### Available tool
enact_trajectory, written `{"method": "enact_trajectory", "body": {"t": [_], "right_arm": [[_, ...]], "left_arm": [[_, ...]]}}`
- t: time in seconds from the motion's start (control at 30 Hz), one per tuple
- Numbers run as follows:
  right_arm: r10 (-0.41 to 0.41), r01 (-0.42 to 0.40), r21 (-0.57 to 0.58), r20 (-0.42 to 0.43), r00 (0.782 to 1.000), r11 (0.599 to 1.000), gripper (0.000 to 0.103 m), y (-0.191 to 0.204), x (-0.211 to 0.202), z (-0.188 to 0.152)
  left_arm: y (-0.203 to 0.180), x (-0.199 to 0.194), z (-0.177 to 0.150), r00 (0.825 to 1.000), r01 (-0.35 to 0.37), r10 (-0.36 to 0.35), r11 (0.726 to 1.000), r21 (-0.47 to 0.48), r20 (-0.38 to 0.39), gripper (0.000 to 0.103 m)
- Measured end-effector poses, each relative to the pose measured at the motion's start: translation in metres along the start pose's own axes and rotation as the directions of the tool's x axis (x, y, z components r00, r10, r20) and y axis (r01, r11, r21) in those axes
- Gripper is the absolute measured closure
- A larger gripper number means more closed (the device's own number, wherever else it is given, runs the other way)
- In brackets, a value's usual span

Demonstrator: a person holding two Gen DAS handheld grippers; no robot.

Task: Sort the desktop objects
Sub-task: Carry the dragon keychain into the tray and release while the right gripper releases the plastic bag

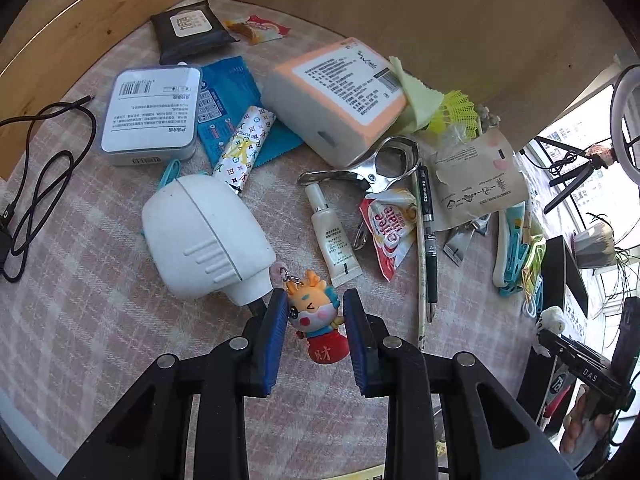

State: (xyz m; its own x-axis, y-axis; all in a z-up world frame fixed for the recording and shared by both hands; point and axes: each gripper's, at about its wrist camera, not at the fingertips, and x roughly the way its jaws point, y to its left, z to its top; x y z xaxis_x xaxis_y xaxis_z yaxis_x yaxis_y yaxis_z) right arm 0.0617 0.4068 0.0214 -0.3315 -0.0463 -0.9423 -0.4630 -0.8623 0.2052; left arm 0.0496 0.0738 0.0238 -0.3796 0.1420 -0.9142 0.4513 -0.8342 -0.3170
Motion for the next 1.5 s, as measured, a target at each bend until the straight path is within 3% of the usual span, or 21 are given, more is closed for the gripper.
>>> {"method": "enact_trajectory", "body": {"t": [0.27,0.5,0.73,1.03,1.2,1.33,1.5], "right_arm": [[0.029,-0.033,0.048,0.091,0.995,0.998,0.074,0.008,-0.046,-0.022],[-0.034,0.018,0.117,0.143,0.989,0.993,0.074,-0.024,-0.077,-0.038],[-0.108,0.063,0.246,0.173,0.979,0.967,0.074,-0.077,-0.106,-0.072],[-0.191,0.120,0.405,0.141,0.971,0.906,0.074,-0.138,-0.119,-0.119],[-0.214,0.133,0.449,0.135,0.967,0.883,0.074,-0.154,-0.124,-0.133],[-0.226,0.139,0.470,0.134,0.965,0.871,0.074,-0.162,-0.128,-0.139],[-0.236,0.150,0.487,0.119,0.964,0.860,0.074,-0.170,-0.127,-0.141]], "left_arm": [[-0.031,-0.025,0.011,0.997,0.069,-0.072,0.991,0.110,0.018,0.076],[-0.095,-0.031,-0.012,0.990,0.143,-0.137,0.952,0.272,-0.038,0.076],[-0.178,-0.034,-0.047,0.974,0.225,-0.190,0.863,0.453,-0.122,0.076],[-0.284,-0.029,-0.102,0.952,0.305,-0.216,0.705,0.640,-0.216,0.076],[-0.329,-0.025,-0.132,0.949,0.317,-0.200,0.620,0.718,-0.245,0.076],[-0.351,-0.022,-0.149,0.947,0.321,-0.189,0.579,0.750,-0.259,0.076],[-0.367,-0.022,-0.164,0.942,0.335,-0.189,0.550,0.765,-0.277,0.076]]}}
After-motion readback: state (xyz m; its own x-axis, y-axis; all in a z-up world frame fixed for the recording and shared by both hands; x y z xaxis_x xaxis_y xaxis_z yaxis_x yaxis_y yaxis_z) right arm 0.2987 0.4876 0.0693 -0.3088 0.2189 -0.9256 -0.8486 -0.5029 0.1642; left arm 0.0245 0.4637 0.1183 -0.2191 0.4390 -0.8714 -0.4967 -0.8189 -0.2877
